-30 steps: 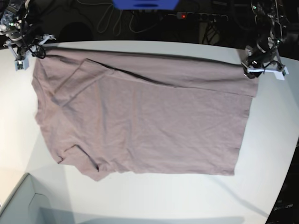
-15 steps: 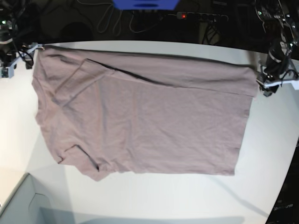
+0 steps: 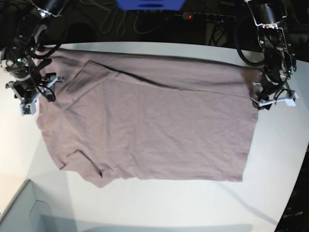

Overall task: Layout the t-shirt on the table in an organized manner, then fold the t-shirt properly
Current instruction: 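Open both grippers and regrasp the shirt edge corners, then drag the shirt corner with the right gripper away from the left gripper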

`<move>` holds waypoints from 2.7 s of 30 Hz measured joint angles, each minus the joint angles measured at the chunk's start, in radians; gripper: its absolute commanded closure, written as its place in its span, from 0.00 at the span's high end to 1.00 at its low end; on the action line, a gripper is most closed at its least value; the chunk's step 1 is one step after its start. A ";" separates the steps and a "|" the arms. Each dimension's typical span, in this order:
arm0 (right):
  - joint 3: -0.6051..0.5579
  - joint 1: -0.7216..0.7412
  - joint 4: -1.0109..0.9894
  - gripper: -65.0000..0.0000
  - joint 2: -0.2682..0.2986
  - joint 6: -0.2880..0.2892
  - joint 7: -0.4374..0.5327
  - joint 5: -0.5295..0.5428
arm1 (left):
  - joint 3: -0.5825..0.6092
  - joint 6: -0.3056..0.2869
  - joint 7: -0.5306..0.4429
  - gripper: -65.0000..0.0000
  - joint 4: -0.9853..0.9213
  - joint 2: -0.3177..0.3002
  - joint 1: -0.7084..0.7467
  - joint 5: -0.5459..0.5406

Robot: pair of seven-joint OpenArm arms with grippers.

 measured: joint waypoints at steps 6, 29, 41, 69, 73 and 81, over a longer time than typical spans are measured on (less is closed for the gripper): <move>0.001 0.008 -0.001 0.55 -0.012 0.001 0.000 -0.011 | 0.031 0.001 -0.009 0.50 -0.007 -0.013 0.002 -0.002; 0.001 0.008 -0.001 0.55 -0.014 0.001 0.001 -0.011 | 0.034 0.009 0.006 0.27 0.094 -0.008 0.058 0.001; 0.005 0.047 -0.005 0.55 -0.016 0.001 -0.003 -0.020 | 0.034 0.009 0.006 0.00 0.101 -0.008 0.058 -0.003; 0.003 0.181 -0.282 0.00 0.017 0.001 0.012 -0.019 | 0.039 0.013 0.015 0.00 0.136 -0.002 0.027 -0.001; 0.003 0.179 -0.209 0.00 0.023 0.001 0.007 -0.019 | 0.039 0.010 0.014 0.00 0.187 -0.003 0.010 -0.006; 0.003 0.201 -0.104 0.00 0.025 0.001 0.008 -0.013 | 0.035 0.005 0.016 0.00 0.198 -0.003 -0.034 -0.007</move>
